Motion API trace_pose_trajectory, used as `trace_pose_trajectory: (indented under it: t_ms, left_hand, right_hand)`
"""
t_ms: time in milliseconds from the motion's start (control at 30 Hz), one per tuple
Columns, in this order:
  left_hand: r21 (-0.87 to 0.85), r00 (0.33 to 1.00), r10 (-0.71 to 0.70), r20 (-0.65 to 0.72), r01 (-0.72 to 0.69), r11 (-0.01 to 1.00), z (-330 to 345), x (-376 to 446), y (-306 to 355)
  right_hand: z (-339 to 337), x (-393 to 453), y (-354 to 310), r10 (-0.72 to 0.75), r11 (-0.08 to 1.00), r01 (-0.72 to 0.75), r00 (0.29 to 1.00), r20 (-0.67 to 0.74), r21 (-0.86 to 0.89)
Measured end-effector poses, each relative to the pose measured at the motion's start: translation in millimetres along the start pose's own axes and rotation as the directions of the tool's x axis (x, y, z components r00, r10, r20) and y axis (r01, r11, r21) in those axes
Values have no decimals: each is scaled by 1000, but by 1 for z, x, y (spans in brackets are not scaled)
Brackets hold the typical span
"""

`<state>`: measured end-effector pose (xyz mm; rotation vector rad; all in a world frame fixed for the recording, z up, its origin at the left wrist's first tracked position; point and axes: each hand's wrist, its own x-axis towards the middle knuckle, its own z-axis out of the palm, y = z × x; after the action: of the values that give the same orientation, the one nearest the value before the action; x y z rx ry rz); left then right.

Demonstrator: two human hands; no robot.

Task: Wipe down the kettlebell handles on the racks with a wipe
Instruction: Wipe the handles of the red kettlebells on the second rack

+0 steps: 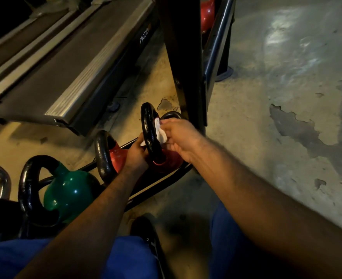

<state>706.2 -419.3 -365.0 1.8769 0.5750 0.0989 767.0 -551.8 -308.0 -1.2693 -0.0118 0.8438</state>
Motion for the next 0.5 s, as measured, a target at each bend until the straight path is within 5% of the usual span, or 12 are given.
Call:
trace_pose_trajectory:
  t_ms: [267,433,500]
  left_hand:
    - [87,997,80,4,-80,993,-1,-7,4]
    - [112,1000,-4,-24,7,994,-3,-5,8]
    - [119,999,-19,-28,22,993,-4,-9,10]
  right_hand:
    - [-7,-8,7,-10,874,28,999,40,-485]
    - [3,1,-11,-4,998,0,998,-64,-65]
    - [3,-2,-8,-12,991,6,999,-45,-131]
